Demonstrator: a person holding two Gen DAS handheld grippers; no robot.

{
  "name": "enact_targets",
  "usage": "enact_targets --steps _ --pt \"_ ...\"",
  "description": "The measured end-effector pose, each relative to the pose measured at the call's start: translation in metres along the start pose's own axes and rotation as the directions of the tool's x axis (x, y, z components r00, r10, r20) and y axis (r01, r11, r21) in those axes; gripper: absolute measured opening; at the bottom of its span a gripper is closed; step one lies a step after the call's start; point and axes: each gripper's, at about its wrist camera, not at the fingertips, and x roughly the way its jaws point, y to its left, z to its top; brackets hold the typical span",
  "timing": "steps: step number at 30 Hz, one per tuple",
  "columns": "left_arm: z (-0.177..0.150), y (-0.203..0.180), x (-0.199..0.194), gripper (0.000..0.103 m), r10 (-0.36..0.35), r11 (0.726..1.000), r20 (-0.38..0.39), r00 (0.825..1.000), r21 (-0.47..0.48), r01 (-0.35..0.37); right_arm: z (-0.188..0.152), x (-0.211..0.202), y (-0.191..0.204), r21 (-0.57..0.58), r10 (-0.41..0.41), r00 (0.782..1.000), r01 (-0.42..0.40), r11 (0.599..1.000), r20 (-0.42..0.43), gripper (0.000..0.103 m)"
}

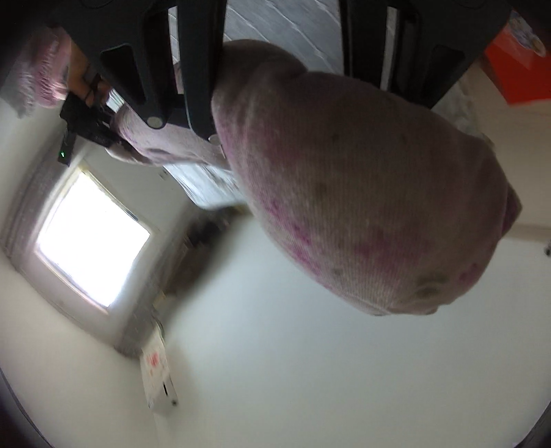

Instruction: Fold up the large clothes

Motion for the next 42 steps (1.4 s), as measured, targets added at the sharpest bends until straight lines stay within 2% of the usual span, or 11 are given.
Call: enact_targets --steps 3,5,7,9,10,13,22,26,32,37,42 --pt "-0.03 0.034 -0.005 0.034 0.137 0.99 0.121 0.983 0.026 -0.141 -0.009 0.081 0.036 -0.05 0.174 0.983 -0.177 0.983 -0.057 0.033" --pt "-0.071 0.06 0.012 0.04 0.217 0.974 0.13 0.967 0.033 -0.223 -0.031 0.154 0.043 -0.059 0.169 0.969 -0.182 0.982 -0.18 0.053" --pt "-0.109 0.089 0.039 0.043 0.265 0.964 0.054 0.963 0.021 -0.267 -0.066 0.223 0.024 -0.05 0.049 0.942 -0.07 0.996 -0.333 0.066" --pt "-0.144 0.127 0.06 0.046 0.285 0.954 -0.106 0.953 -0.06 -0.293 -0.105 0.261 -0.014 -0.058 -0.17 0.904 0.161 0.985 -0.392 0.066" --pt "-0.156 0.143 0.055 0.049 0.276 0.951 -0.102 0.956 -0.112 -0.287 -0.12 0.266 -0.037 -0.027 -0.196 0.895 0.202 0.979 -0.4 0.066" --pt "-0.17 0.169 0.035 0.053 0.166 0.968 -0.112 0.98 -0.168 -0.184 -0.142 0.245 -0.092 0.159 -0.062 0.928 0.128 0.979 -0.366 0.066" --pt "-0.187 0.199 0.0 0.06 0.053 0.936 -0.197 0.979 -0.332 -0.118 -0.117 0.146 -0.097 0.13 -0.138 0.946 0.183 0.974 -0.292 0.066" --pt "-0.191 0.197 -0.027 0.061 0.092 0.944 -0.213 0.973 -0.291 -0.153 -0.137 0.1 -0.065 0.022 -0.12 0.947 0.133 0.991 -0.298 0.067" --pt "-0.179 0.174 -0.067 0.061 0.168 0.957 -0.221 0.961 -0.196 -0.212 -0.2 0.045 0.014 -0.192 -0.023 0.926 -0.053 0.98 -0.376 0.073" --pt "-0.155 0.128 -0.092 0.067 0.293 0.953 -0.242 0.925 -0.002 -0.302 -0.245 -0.015 0.075 -0.355 0.025 0.925 -0.17 0.919 -0.379 0.075" --pt "-0.151 0.096 -0.137 0.08 0.33 0.942 -0.172 0.928 0.119 -0.313 -0.28 -0.08 0.12 -0.542 0.039 0.945 -0.22 0.811 -0.325 0.081"
